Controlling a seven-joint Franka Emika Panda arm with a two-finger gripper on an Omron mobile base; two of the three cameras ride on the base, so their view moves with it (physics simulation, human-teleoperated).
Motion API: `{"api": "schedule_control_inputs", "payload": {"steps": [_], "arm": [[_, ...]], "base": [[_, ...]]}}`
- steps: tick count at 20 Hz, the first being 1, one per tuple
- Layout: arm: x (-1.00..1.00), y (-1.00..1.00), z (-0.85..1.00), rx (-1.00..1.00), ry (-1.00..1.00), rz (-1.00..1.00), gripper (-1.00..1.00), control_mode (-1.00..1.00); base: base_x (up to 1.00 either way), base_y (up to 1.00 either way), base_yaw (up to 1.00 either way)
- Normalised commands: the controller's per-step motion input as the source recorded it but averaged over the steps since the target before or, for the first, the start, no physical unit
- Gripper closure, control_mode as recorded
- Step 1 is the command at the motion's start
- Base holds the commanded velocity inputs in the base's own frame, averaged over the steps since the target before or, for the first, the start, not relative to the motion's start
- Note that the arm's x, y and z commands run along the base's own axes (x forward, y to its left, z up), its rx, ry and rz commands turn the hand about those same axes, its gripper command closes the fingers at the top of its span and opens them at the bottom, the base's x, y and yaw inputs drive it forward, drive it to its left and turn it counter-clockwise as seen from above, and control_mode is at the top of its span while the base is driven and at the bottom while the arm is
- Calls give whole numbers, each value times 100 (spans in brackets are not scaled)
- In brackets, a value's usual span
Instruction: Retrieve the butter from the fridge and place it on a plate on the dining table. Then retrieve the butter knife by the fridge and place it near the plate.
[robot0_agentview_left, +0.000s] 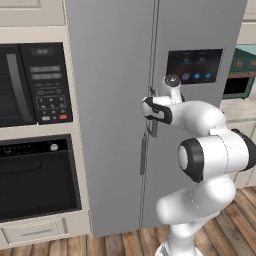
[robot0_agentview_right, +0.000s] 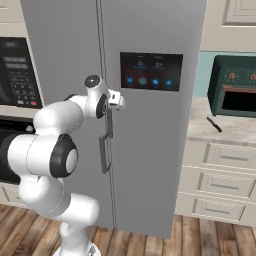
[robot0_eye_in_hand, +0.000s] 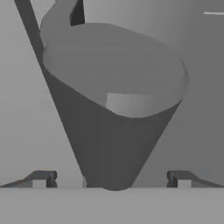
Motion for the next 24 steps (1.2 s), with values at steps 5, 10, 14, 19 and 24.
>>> {"api": "schedule_control_inputs", "payload": {"steps": [5, 10, 14, 19, 24], "arm": [[60, 0, -1, 0, 0, 0, -100, -100], [52, 0, -2, 0, 0, 0, 100, -100], [3, 0, 0, 0, 0, 0, 100, -100], [-52, -5, 22, 0, 0, 0, 100, -100], [-92, -45, 57, 2, 0, 0, 100, -100]], "base": [[0, 0, 0], [0, 0, 0], [0, 0, 0], [0, 0, 0], [0, 0, 0]]}}
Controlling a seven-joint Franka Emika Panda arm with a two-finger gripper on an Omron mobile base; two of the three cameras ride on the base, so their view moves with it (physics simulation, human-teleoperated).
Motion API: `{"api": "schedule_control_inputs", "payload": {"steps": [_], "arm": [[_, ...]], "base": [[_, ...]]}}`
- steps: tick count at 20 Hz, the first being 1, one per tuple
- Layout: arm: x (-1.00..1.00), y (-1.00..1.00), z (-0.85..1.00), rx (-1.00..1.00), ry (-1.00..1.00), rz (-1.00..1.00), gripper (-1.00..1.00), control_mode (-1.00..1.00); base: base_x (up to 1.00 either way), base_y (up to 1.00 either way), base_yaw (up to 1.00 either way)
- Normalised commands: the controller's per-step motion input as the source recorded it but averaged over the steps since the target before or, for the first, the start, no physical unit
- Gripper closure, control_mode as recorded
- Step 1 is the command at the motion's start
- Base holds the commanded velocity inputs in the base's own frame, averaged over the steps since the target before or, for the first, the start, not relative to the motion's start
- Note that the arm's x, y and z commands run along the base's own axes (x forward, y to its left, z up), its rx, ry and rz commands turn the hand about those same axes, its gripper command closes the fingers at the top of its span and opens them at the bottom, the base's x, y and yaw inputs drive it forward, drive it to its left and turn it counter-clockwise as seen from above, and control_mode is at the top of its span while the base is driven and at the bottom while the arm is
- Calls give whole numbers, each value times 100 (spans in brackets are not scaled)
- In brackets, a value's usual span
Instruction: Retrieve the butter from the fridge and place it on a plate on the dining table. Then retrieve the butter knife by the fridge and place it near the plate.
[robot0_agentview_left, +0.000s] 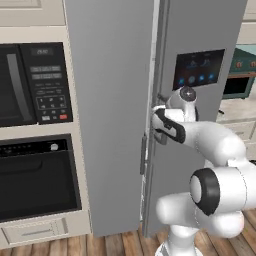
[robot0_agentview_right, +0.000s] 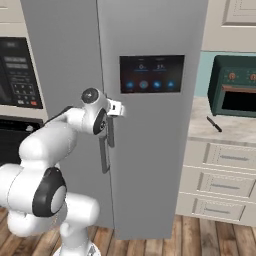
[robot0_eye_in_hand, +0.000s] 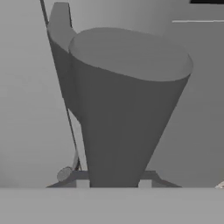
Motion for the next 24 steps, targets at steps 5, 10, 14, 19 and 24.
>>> {"api": "schedule_control_inputs", "payload": {"steps": [5, 10, 14, 19, 24], "arm": [[-96, -96, 35, 16, 0, 1, 100, -100], [-85, -82, 39, 16, -3, 12, 100, -100], [-45, -86, 43, 10, 9, 5, 100, -100], [-46, -27, 30, 0, 5, 0, 100, -100], [-63, -2, 20, -1, -1, -2, -100, -100]], "base": [[0, 0, 0], [0, 0, 0], [0, 0, 0], [0, 0, 0], [0, 0, 0]]}}
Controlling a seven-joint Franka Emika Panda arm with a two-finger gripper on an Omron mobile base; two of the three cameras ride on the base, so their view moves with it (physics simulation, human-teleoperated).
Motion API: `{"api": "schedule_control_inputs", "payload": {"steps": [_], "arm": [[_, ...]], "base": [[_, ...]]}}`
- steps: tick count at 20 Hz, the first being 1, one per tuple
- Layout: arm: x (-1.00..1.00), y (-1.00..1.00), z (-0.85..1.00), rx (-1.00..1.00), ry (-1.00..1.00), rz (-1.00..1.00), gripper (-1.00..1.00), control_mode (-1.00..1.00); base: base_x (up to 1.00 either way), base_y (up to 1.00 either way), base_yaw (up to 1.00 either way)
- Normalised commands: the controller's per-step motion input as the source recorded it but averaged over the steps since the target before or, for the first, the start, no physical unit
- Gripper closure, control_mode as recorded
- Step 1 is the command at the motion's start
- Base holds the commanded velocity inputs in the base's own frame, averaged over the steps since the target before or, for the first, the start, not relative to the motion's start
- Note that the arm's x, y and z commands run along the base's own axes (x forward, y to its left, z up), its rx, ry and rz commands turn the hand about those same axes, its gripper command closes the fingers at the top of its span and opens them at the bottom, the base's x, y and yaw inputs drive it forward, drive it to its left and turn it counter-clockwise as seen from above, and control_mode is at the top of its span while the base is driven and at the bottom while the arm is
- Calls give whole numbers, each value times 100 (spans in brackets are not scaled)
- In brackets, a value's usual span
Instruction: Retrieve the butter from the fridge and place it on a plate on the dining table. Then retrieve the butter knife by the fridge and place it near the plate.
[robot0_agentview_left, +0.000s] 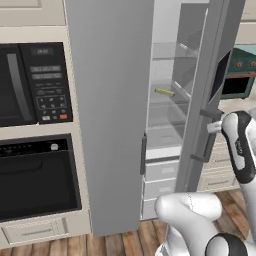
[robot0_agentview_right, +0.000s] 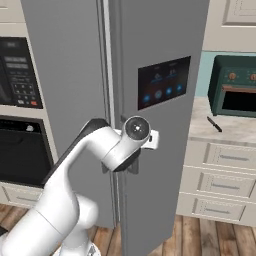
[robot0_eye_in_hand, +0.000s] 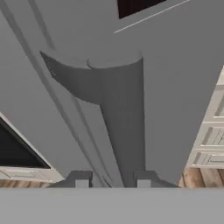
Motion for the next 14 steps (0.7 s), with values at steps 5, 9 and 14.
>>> {"api": "schedule_control_inputs", "payload": {"steps": [5, 9, 14], "arm": [[-66, 41, 31, -18, -1, -14, -100, -100], [-5, 94, 29, -36, 8, -8, -100, -100], [68, 100, 0, -38, 47, -17, -100, -100]], "base": [[0, 0, 0], [0, 0, 0], [0, 0, 0]]}}
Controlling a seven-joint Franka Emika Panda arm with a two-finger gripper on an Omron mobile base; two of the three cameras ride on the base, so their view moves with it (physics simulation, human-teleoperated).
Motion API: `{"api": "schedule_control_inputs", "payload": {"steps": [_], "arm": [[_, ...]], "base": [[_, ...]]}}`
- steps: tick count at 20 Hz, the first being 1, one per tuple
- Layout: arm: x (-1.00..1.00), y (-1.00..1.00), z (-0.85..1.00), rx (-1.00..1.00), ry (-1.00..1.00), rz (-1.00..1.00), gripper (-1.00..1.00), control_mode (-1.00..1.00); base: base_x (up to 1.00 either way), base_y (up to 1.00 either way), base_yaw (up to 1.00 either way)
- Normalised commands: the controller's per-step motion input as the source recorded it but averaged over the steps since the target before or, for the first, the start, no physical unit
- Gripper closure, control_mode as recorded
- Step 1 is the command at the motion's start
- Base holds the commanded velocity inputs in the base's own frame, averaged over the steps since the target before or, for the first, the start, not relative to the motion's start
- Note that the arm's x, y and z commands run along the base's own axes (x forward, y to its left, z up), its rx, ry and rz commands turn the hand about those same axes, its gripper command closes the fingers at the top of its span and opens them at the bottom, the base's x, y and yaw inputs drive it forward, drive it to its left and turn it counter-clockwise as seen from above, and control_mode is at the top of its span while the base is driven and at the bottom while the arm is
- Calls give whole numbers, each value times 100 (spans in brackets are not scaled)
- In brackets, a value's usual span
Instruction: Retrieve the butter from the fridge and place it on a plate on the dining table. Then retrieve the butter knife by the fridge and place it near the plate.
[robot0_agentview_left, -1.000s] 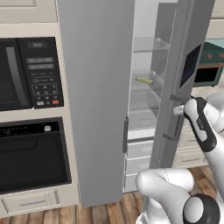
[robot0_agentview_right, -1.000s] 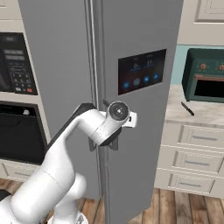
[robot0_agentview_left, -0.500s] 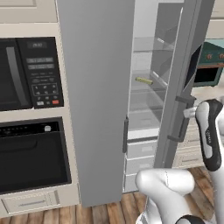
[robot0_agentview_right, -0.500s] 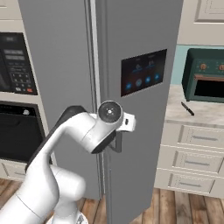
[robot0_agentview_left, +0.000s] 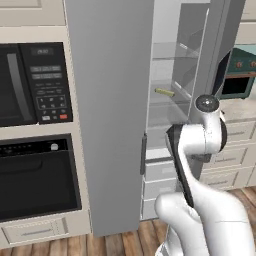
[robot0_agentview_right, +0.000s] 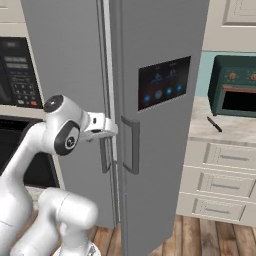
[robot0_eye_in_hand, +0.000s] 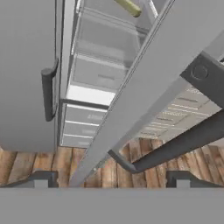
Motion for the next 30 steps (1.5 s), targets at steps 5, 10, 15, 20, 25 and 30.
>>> {"api": "schedule_control_inputs", "payload": {"steps": [5, 10, 15, 20, 25, 30], "arm": [[72, 75, 0, -31, 40, -12, -100, -100], [43, -8, -24, -7, 22, -1, -100, -100], [52, -17, -24, -11, 28, 0, -100, -100], [40, -37, -15, -9, 25, 0, -100, -100], [18, -48, -12, -4, 20, 0, -100, -100], [1, -31, -12, -9, 18, 1, -100, -100]], "base": [[0, 0, 0], [0, 0, 0], [0, 0, 0], [0, 0, 0], [0, 0, 0], [0, 0, 0]]}}
